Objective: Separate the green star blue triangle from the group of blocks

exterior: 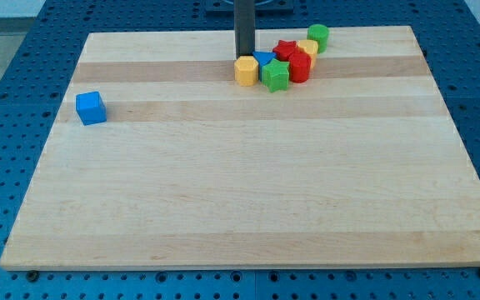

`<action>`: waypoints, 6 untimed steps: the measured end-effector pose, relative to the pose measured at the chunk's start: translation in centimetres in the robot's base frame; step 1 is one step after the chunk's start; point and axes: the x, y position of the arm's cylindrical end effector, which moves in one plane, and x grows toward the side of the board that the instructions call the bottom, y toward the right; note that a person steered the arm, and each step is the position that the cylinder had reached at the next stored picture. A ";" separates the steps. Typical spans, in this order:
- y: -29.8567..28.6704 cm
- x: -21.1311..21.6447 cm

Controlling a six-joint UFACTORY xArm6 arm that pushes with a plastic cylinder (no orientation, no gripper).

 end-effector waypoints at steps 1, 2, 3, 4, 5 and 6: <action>0.1 1.0; 0.3 1.4; 0.6 1.3; 1.7 1.3; 2.7 2.0; 3.2 3.8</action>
